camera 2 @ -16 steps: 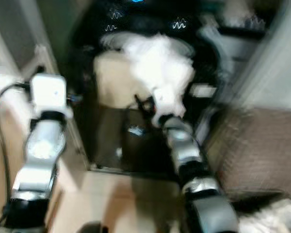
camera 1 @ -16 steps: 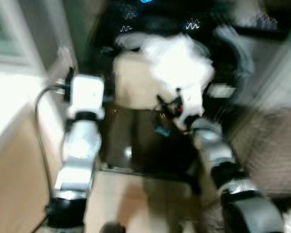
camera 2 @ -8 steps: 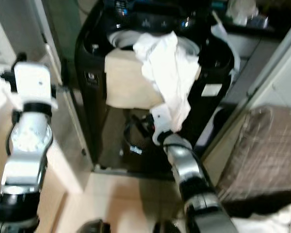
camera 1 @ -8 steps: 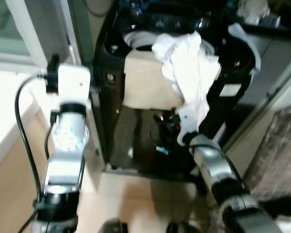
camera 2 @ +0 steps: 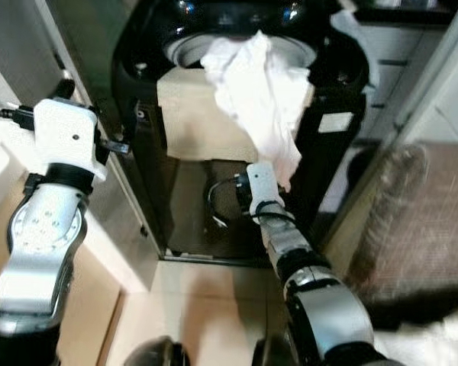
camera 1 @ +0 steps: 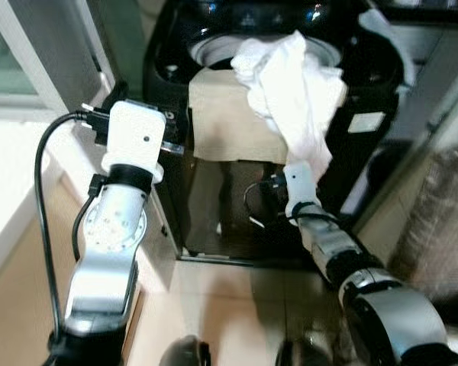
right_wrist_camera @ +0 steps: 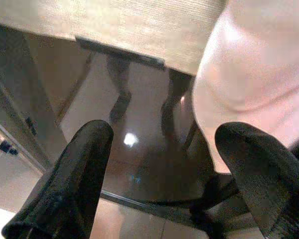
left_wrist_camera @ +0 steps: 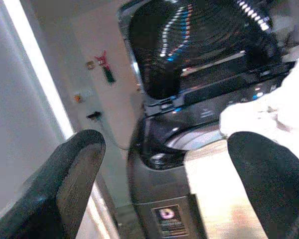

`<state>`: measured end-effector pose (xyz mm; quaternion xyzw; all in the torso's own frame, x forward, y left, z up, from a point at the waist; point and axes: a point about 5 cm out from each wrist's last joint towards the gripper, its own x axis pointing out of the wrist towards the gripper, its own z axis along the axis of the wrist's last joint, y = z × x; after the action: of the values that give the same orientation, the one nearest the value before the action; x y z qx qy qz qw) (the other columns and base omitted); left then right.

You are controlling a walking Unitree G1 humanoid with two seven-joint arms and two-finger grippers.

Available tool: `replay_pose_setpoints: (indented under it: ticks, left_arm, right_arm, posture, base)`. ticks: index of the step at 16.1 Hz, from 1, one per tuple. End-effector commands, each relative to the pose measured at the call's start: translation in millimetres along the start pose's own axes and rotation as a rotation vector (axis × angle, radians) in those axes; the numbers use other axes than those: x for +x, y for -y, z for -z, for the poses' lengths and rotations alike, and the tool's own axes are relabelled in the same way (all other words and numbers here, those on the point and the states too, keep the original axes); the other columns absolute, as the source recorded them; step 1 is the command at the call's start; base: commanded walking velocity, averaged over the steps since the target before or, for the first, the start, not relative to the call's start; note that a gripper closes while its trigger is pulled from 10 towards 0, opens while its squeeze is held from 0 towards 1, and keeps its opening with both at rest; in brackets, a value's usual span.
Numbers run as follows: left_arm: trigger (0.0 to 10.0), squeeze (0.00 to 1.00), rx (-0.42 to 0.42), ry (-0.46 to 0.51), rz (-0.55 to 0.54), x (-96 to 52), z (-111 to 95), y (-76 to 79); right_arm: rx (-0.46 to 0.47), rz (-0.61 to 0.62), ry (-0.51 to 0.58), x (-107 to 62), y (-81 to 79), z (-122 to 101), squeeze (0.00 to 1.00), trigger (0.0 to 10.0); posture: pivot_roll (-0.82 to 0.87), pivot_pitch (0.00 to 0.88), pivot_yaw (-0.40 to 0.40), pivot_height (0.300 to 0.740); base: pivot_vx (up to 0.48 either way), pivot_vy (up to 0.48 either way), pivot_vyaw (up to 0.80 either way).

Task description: Clothes washing

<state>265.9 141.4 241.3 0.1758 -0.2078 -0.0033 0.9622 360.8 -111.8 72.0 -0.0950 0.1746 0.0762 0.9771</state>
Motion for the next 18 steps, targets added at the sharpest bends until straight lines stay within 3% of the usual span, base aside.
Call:
replay_pose_setpoints:
  ticks: [1,4,7,9,14,15,16,18]
  left_arm:
    - [10.0,0.0,0.025,-0.021,-0.005,-4.0,-1.1,-1.5]
    - [10.0,0.0,0.023,-0.045,-0.02,-27.6,-15.2,-13.8]
    - [10.0,0.0,0.045,-0.116,-0.016,-52.9,-17.9,-21.7]
    - [10.0,0.0,0.048,-0.141,-0.017,-61.9,-20.6,-24.5]
    - [10.0,0.0,0.041,-0.168,-0.005,-81.8,-27.8,-25.6]
    - [10.0,0.0,0.03,-0.164,0.009,-81.6,-28.7,-21.3]
    - [10.0,0.0,0.025,-0.163,0.018,-81.8,-29.1,-18.1]
    - [10.0,0.0,0.015,-0.161,0.017,-81.0,-29.9,-16.1]
  right_arm:
    - [0.008,0.021,-0.017,1.9,1.8,-4.3,0.0,10.0]
    - [0.01,0.035,-0.023,5.3,-4.3,-17.2,0.0,10.0]
    - [-0.001,0.063,-0.017,7.1,-5.6,-26.7,0.0,10.0]
    - [0.003,0.087,-0.003,8.1,-3.0,-34.0,0.0,10.0]
    - [-0.123,0.235,0.161,8.3,6.7,-66.9,0.0,10.0]
    - [-0.007,0.195,0.118,9.3,3.0,-64.7,0.98,10.0]
    - [0.111,0.116,0.082,10.6,-6.0,-65.6,1.0,10.0]
    - [0.167,0.093,0.102,11.5,-10.4,-81.5,1.0,10.0]
  posture:
    - [0.31,0.242,0.056,0.708]
    - [0.41,0.336,0.095,0.708]
    - [0.45,0.379,0.125,0.708]
    - [0.46,0.386,0.129,0.708]
    - [0.49,0.402,0.138,0.708]
    - [0.48,0.402,0.133,0.708]
    - [0.48,0.397,0.126,0.708]
    - [0.46,0.377,0.105,0.708]
  base:
    - [0.0,0.0,0.0]
    - [0.0,0.0,0.0]
    - [0.0,0.0,0.0]
    - [0.0,0.0,0.0]
    - [0.0,0.0,0.0]
    - [0.0,0.0,0.0]
    - [0.0,0.0,0.0]
    - [0.0,0.0,0.0]
